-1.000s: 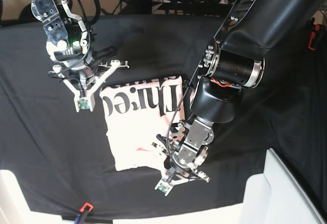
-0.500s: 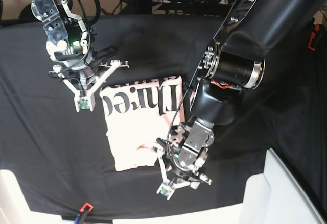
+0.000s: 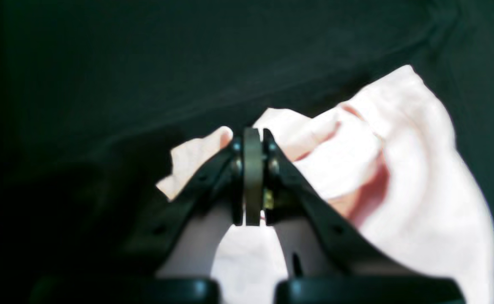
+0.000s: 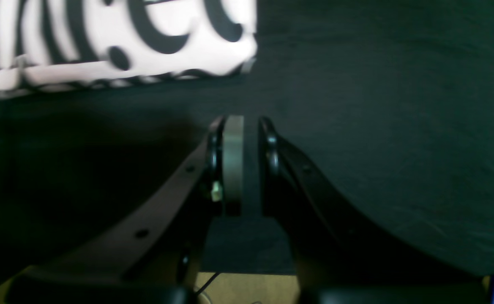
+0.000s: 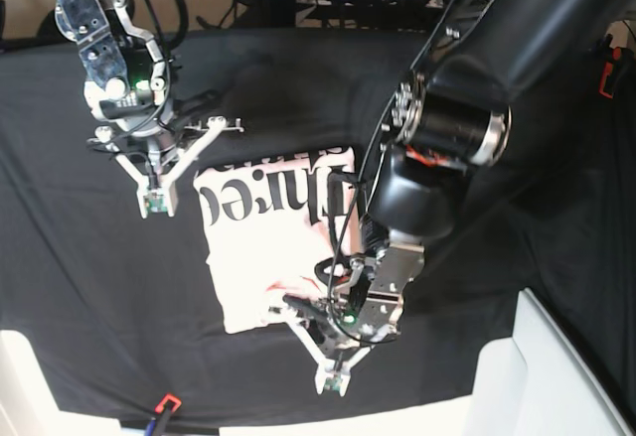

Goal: Fold the T-shirt properly
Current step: 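Press both grippers onto the printed side to square the folded shirt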

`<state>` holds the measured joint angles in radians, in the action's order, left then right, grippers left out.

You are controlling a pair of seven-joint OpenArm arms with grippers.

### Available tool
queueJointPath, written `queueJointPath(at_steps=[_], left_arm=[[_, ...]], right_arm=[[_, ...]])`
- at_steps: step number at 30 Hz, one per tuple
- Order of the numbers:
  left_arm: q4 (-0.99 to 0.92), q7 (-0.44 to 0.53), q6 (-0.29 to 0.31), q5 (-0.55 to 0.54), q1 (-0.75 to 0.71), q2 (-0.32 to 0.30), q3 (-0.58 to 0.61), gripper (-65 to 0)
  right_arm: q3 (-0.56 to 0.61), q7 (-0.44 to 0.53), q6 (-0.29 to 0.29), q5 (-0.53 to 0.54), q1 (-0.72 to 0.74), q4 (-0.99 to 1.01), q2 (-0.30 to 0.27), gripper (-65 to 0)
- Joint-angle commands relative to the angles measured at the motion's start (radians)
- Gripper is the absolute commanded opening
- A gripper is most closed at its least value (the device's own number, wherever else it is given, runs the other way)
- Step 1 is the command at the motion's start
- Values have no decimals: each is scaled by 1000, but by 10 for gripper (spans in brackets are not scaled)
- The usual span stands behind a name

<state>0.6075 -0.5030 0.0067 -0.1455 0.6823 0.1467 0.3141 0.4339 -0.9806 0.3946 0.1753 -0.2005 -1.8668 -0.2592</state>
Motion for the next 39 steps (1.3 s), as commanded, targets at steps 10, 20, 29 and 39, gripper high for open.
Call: queueJointPath(at_steps=[10,20,29,39], left_arm=[[636,-240,-3,-15,-244,-55,0,-650],[687,-242,106,-10,-395,-83,10,-650],[599,-227,106,-9,-424,-80,10,-650],[469,-127,106,-7,-473,-117,10,-650]], right_arm=[[-2,12,-155,-7,49,-17,10,-593],[-2,10,-342,-7,149,-12,13,-593],[-2,16,-365,-7,197,114,68,-593],[-2,16,-365,-7,194,109,74,-593]])
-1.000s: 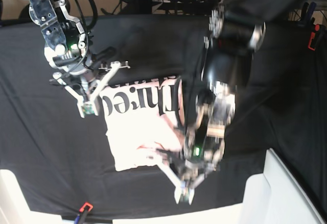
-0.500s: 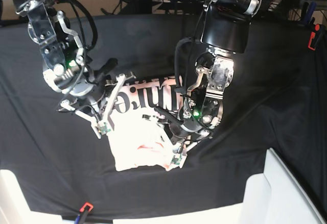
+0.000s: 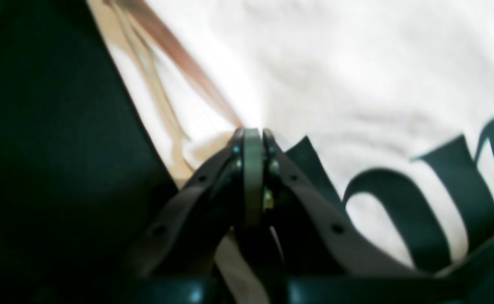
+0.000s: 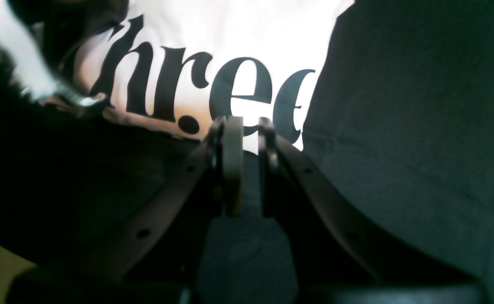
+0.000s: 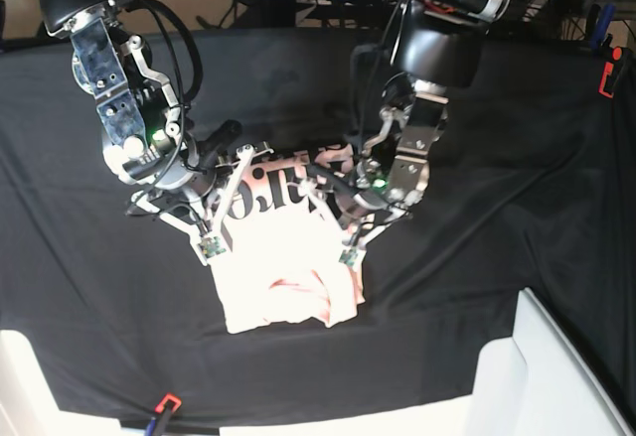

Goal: Fold the T-shirt properly

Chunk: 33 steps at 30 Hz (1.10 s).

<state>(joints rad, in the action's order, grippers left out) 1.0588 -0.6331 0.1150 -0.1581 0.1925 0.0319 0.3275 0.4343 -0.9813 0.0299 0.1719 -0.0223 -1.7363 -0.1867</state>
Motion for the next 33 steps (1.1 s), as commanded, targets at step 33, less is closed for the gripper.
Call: queueJointPath(at_steps=[33], left_arm=[[527,5,-13,260,-267,-174,-328,-650]], right_arm=[[-1,368,-169,-5,138,482,-1,-593]])
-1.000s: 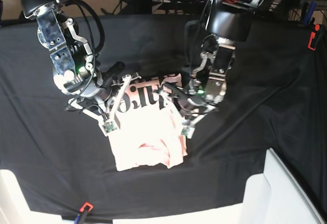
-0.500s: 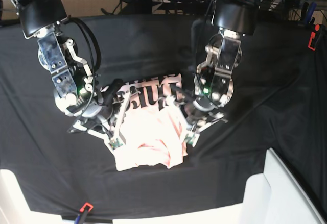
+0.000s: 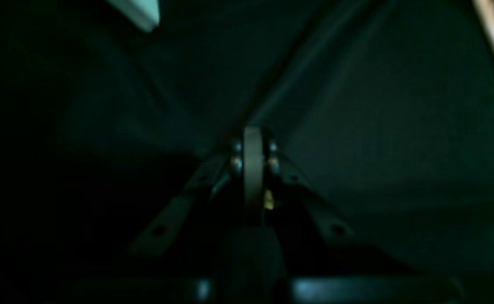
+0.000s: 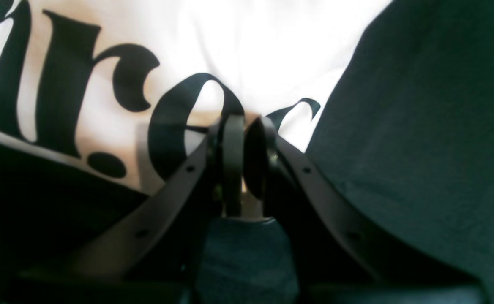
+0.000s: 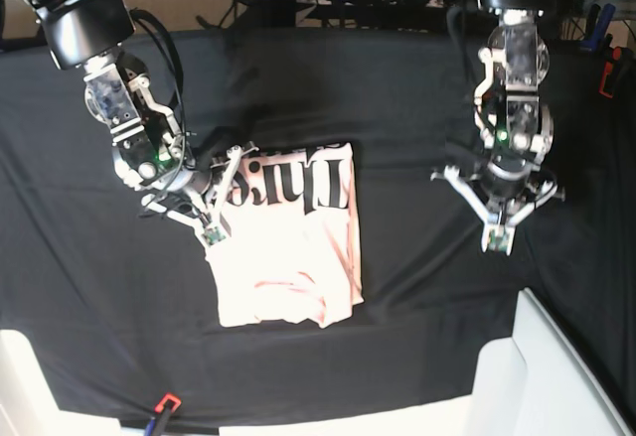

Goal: Fold the T-shirt properly

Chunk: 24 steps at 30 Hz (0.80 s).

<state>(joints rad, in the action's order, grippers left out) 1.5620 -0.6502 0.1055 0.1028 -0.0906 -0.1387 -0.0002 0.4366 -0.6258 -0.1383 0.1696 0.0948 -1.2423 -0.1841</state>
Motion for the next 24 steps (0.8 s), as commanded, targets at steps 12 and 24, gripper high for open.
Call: queueJointPath(at_steps=[12,24], left_arm=[[88,89,-3,-1,-79,-23,-2,-650],[-41,699,-3,-1,-309,-92,-1,-650]], right_arm=[[-14,-111,7,-8,-36,-363,-25,-593],[-253,376,7,-8,-352,-437,-219,-593]])
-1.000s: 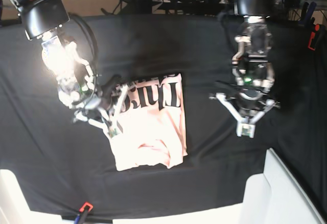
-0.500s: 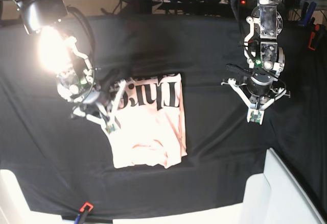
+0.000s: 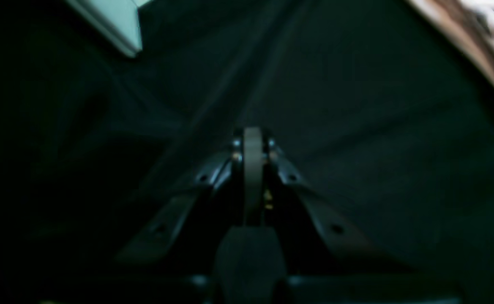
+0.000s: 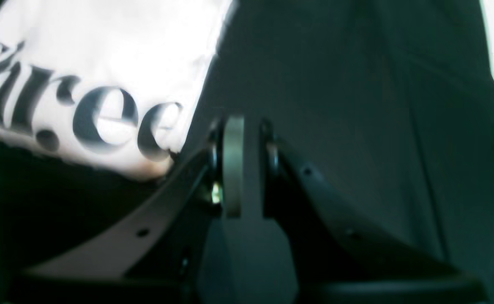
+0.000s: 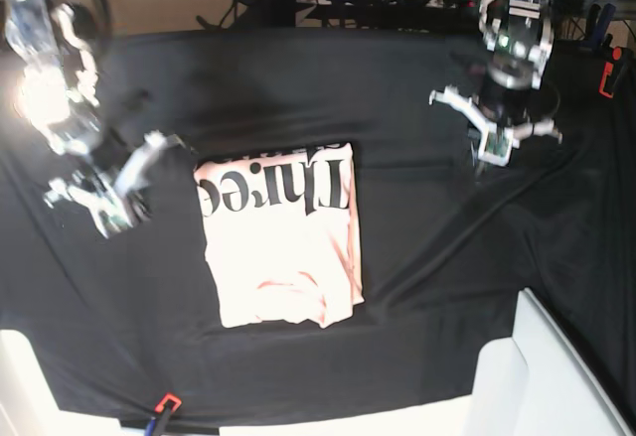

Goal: Fold the T-shirt properly

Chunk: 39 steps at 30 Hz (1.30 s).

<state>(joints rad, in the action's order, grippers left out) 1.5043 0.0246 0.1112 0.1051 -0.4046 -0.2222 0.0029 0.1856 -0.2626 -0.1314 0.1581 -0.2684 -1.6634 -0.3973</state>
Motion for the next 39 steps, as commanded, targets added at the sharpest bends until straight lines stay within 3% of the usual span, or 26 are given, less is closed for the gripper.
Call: queueJointPath(at_steps=[1,4,8,17,21,27,31,33,36,39], left_arm=[[12,59,-9,-3,-18,-19,-4,-650],[15,133,-9,-2,-101,-41,-4,-650],[14,197,-9,0,-202,-56,-4,-650],[5,228,-14,0,-442,-67,-2,-650],[-89,226,-14,0,-463,-67,-2,-650],[-445,211,-14,0,-334,-62,7,-650],[-758,140,-14,0,-175,-41,27,-650],[-974,127,-14,0,-55,-35,47,-650],[-1284,125,-14,0,126,-29,113,-650],[-1408,113,-14,0,229,-1,176,-650]], right_arm=[[-24,64,0,4,-30,-16,-22,-593],[-91,162,0,4,-160,-34,-51,-593],[-169,184,0,4,-325,-90,-41,-593],[-349,179,-1,5,-667,-202,179,-593],[-344,124,-1,5,-733,-176,222,-593],[-243,-56,-1,5,-589,161,231,-593],[-192,-70,-4,7,-404,576,231,-593],[-137,-11,-4,7,-292,848,231,-593],[-16,217,-4,7,-116,1264,231,-593],[71,394,-4,7,2,1526,231,-593]])
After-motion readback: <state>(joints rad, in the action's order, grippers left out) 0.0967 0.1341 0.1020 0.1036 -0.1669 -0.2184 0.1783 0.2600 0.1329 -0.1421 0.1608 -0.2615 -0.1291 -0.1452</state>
